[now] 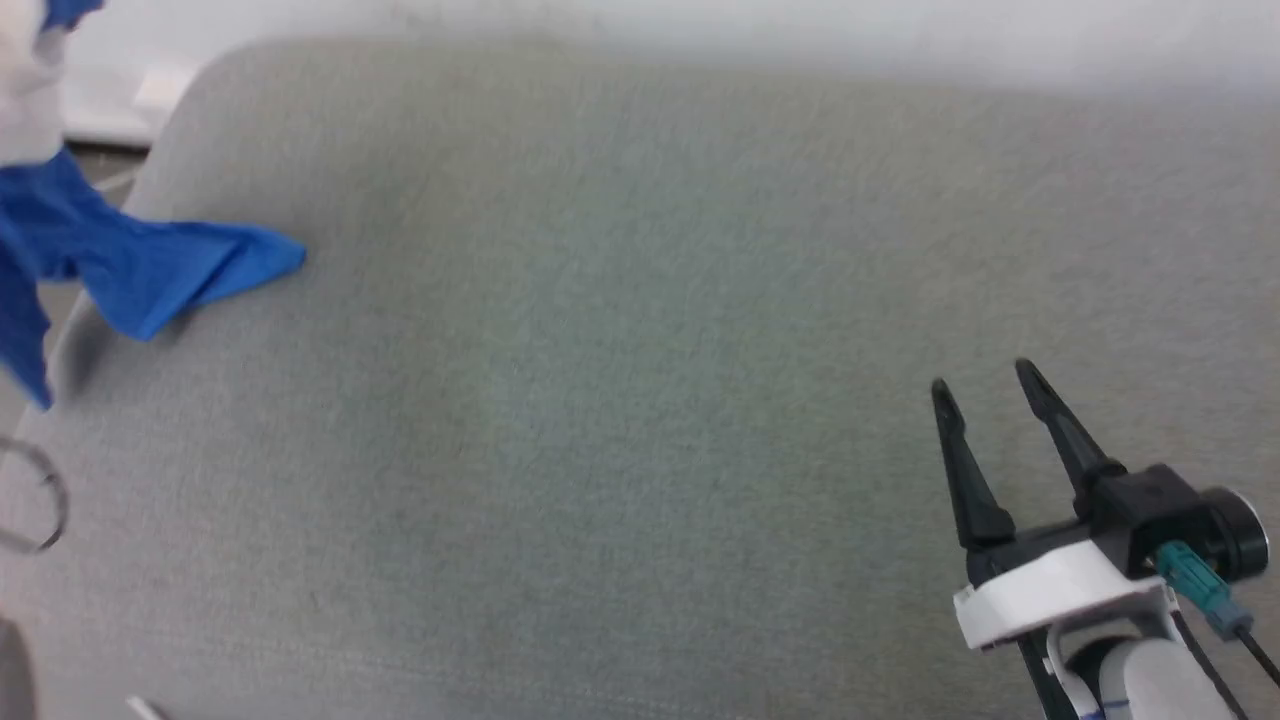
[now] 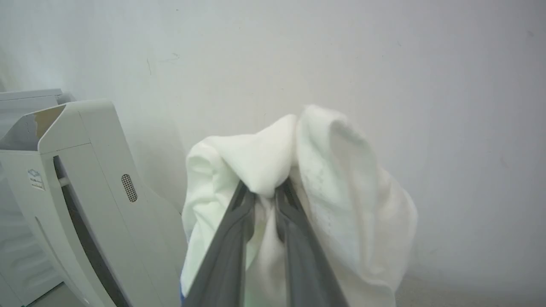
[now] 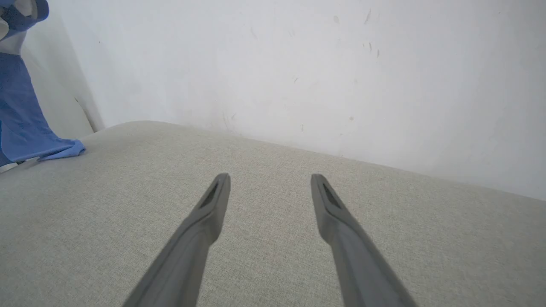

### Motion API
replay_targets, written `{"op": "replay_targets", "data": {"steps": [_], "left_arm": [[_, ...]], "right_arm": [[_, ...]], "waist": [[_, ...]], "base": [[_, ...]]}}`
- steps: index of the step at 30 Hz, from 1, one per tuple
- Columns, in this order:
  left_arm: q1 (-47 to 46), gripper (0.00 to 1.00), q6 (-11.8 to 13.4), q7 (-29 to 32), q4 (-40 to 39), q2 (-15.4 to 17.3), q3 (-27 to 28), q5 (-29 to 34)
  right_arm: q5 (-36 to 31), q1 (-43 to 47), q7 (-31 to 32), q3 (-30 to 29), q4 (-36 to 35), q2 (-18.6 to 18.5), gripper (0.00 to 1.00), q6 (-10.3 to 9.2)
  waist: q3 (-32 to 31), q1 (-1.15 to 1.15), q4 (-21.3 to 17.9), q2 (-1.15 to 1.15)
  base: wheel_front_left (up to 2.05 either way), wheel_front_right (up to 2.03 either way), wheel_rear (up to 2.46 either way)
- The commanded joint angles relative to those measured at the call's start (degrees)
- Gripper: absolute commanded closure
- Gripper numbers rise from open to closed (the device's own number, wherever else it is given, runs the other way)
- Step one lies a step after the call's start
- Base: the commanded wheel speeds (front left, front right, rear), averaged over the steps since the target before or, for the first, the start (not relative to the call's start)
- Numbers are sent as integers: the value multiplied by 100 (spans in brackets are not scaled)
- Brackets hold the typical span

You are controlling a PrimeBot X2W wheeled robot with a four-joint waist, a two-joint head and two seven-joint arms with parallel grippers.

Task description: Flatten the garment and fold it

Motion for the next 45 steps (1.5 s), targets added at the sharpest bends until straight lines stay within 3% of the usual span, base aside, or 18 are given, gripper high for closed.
{"op": "replay_targets", "data": {"steps": [1, 12, 21, 24, 27, 33, 40, 45], "left_arm": [[-55, 100, 52, -33, -225, -165, -49, 58], [483, 100, -100, -36, -1235, -1267, -402, 19], [929, 100, -258, -36, -1928, -2401, -1011, -131], [1141, 100, -300, -36, -2204, -2642, -1255, -307], [1559, 100, -313, -36, -2511, -2746, -1532, -538], [3051, 100, -98, -36, -2955, -2779, -2231, -897], [4413, 100, 137, -36, -2820, -2781, -2895, -1020], [5013, 100, 141, -37, -2733, -2781, -3315, -1008]], "right_arm": [[77, 105, -40, -51, 17, 13, 0, -11], [229, 396, 41, -244, -1, 15, 0, -11], [257, 517, 134, -305, -25, 15, 0, -11], [270, 540, 151, -326, -41, 16, 0, -11], [291, 548, 164, -323, -55, 16, 0, -11], [354, 582, 151, -329, -48, 16, 0, -11], [386, 595, 117, -339, 12, 16, 0, -11], [354, 529, 101, -288, 14, 16, 0, -11]], "waist": [[-569, 2, -338, 0], [-999, 2, -1232, 0], [-1068, 2, -1954, 0], [-1021, 2, -2141, 0], [-953, 2, -2305, 0], [-797, 2, -2509, 0], [-698, 2, -2463, 0], [-653, 2, -2344, 0]], "base": [[0, 0, 0], [0, 0, 0], [0, 0, 0], [0, 0, 0], [0, 0, 0], [0, 0, 0], [0, 0, 0], [0, 0, 0]]}}
